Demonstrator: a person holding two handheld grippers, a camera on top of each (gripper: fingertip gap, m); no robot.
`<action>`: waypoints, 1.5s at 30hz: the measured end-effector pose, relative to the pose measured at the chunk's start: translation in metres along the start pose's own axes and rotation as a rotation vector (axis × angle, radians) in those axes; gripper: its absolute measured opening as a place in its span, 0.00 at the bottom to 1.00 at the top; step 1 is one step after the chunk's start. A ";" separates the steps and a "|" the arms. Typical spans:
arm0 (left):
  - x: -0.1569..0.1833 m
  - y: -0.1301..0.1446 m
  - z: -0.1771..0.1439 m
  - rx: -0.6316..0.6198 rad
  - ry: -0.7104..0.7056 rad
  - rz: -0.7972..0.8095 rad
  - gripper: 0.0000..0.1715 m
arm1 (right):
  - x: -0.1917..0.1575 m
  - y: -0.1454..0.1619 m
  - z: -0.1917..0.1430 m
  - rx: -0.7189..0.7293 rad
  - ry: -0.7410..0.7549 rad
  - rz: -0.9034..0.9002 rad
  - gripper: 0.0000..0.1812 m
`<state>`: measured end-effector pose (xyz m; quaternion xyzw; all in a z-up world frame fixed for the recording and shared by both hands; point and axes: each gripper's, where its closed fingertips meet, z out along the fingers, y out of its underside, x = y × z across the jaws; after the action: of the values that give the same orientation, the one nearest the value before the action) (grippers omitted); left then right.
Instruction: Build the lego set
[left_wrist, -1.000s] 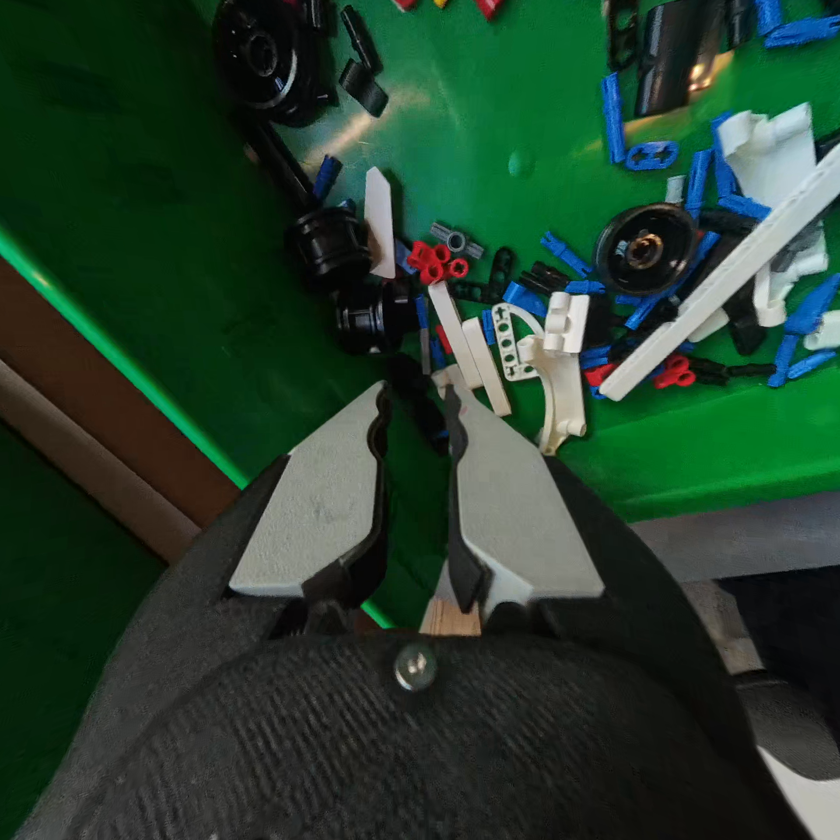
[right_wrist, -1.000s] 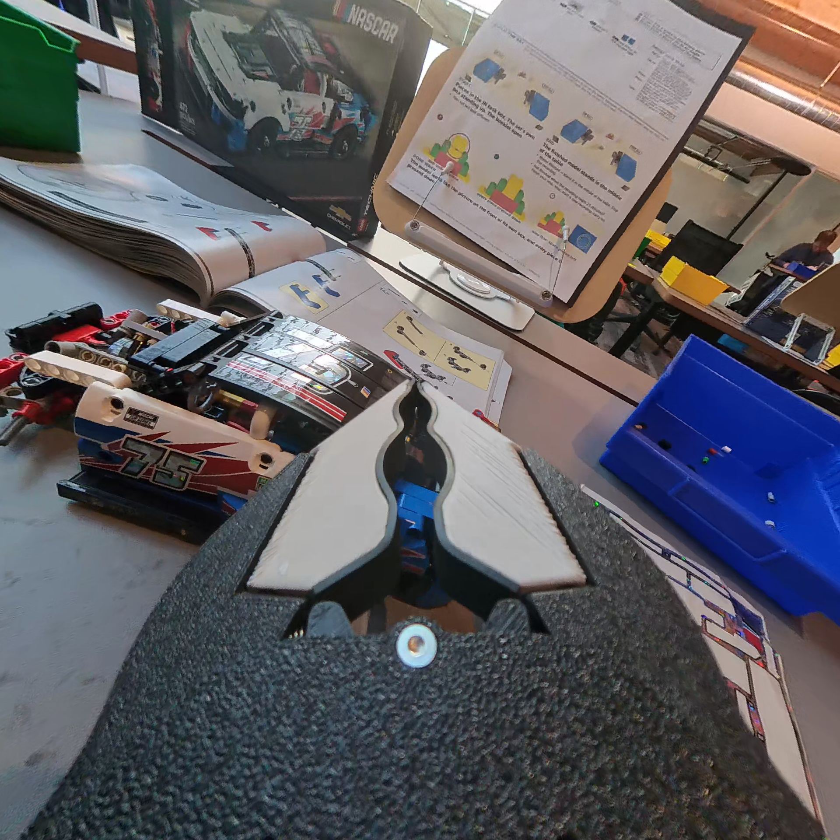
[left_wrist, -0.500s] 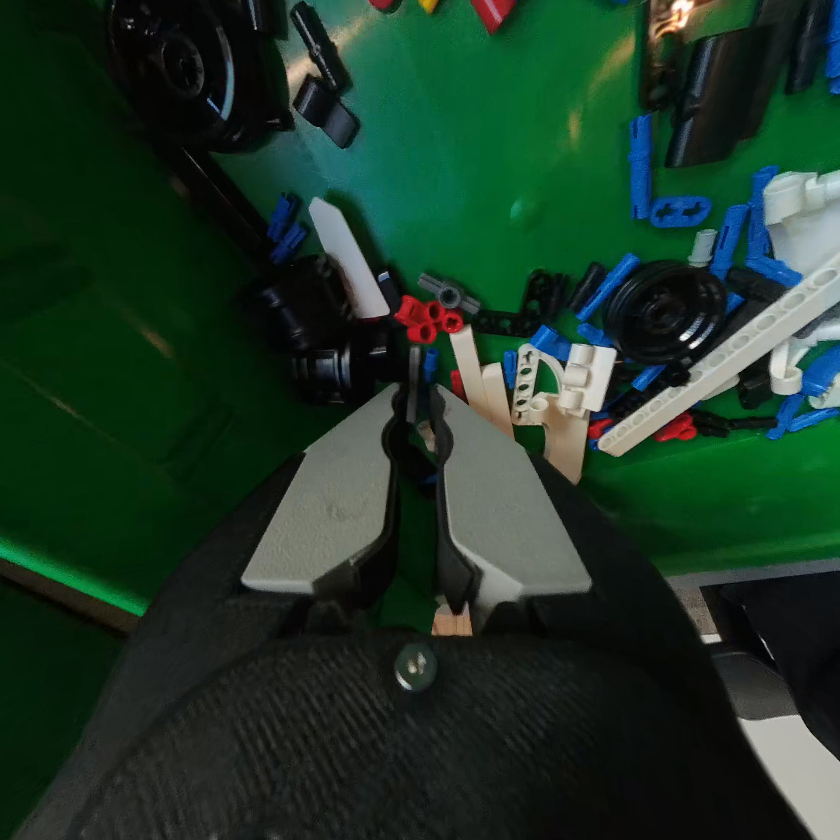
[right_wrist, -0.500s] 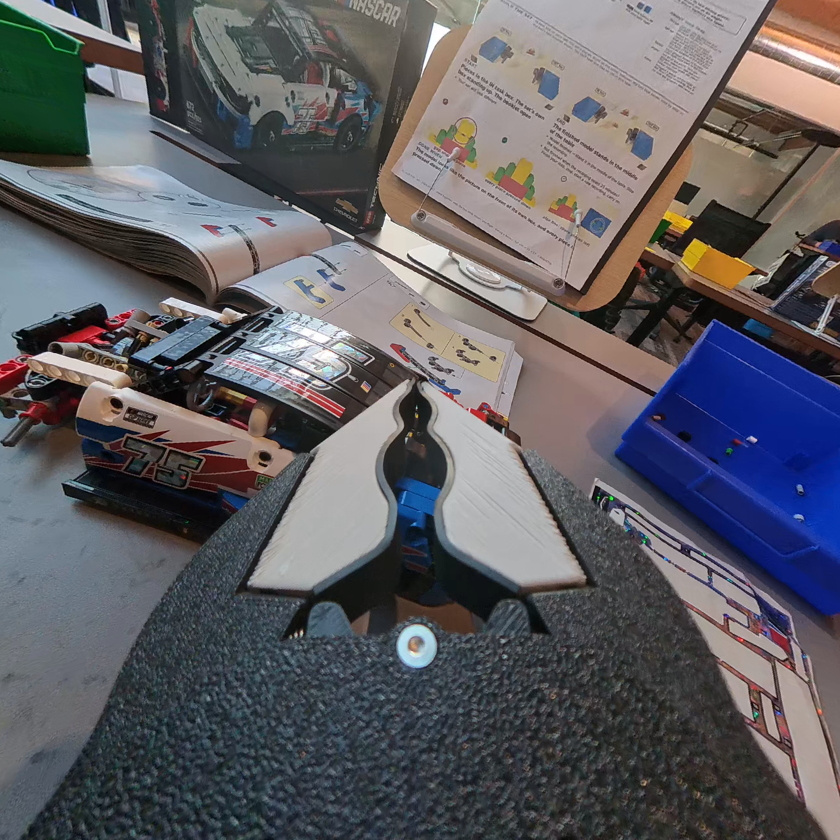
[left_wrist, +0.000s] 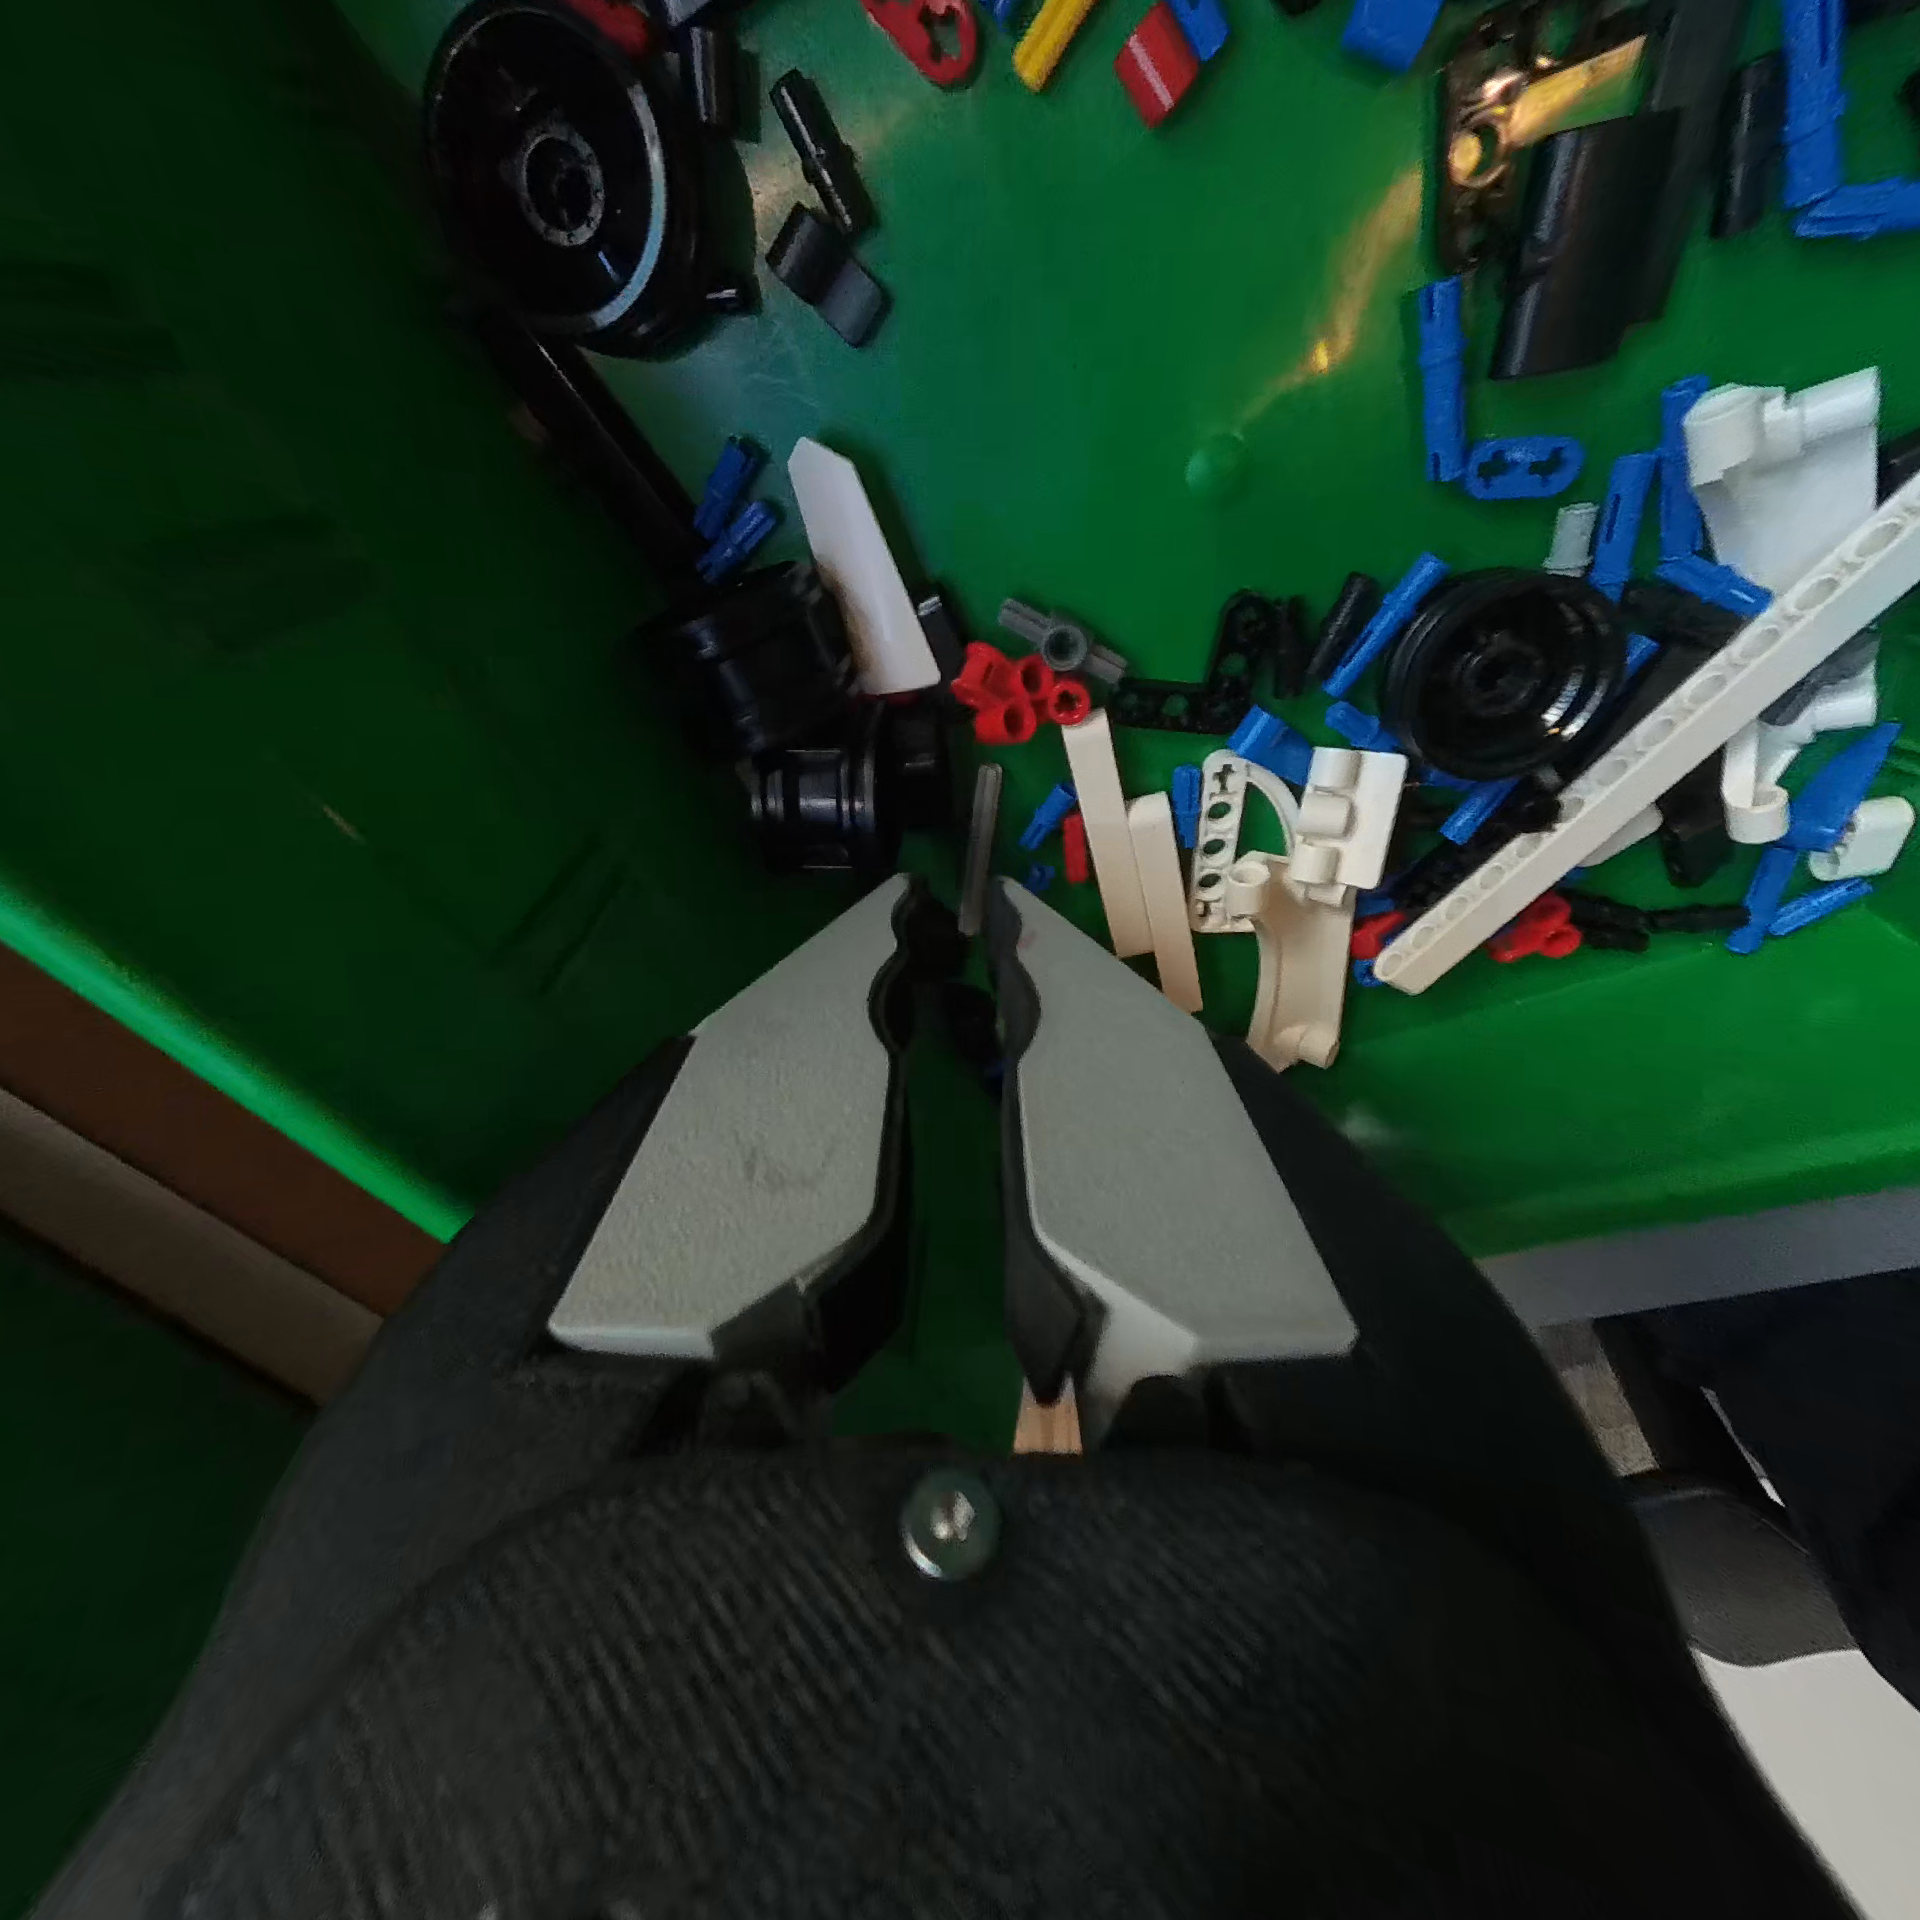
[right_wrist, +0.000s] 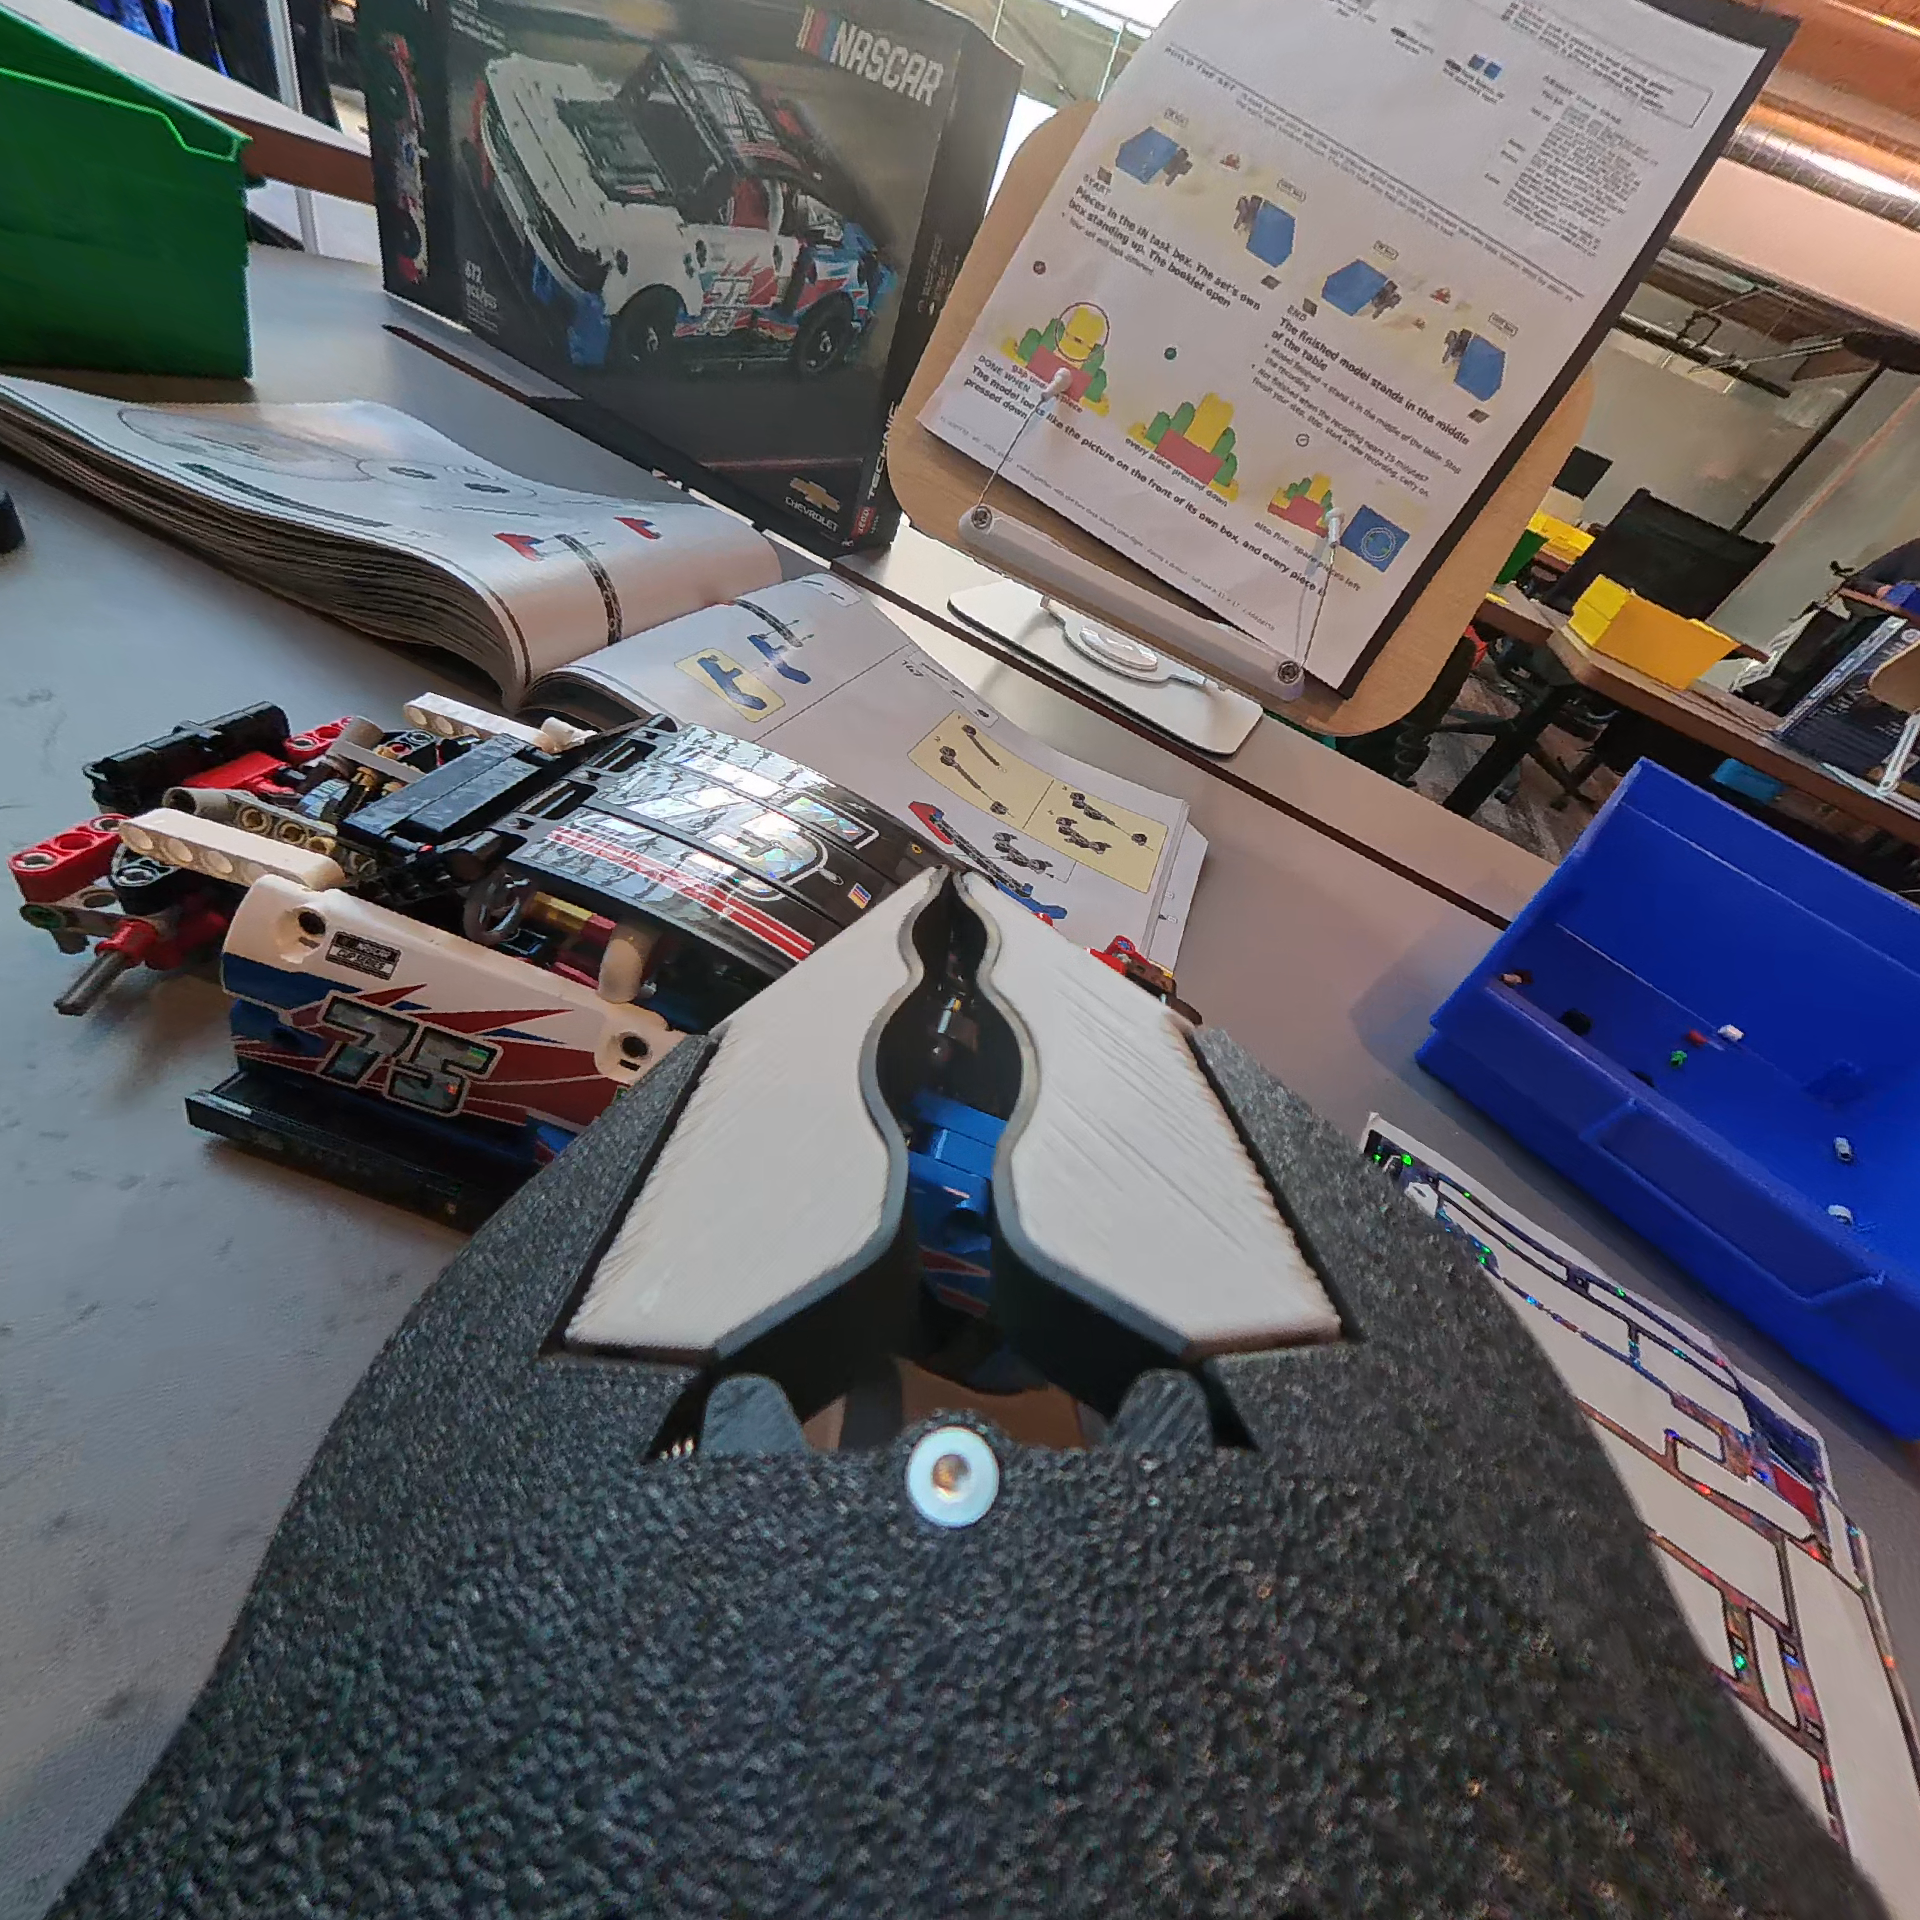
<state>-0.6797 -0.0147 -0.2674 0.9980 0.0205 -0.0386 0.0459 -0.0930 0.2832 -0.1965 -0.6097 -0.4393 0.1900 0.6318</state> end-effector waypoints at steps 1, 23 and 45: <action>0.001 0.000 0.002 -0.007 0.005 0.003 0.05 | 0.000 0.000 0.000 0.003 -0.001 0.000 0.00; 0.015 -0.006 -0.003 0.031 -0.003 0.053 0.01 | 0.003 -0.009 -0.006 0.051 0.006 0.016 0.00; 0.390 -0.082 -0.071 0.545 0.301 0.640 0.01 | -0.006 -0.019 -0.011 0.102 -0.023 -0.009 0.00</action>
<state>-0.2898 0.0882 -0.2351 0.9243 -0.2938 0.1192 -0.2125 -0.0929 0.2685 -0.1788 -0.5723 -0.4393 0.2164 0.6578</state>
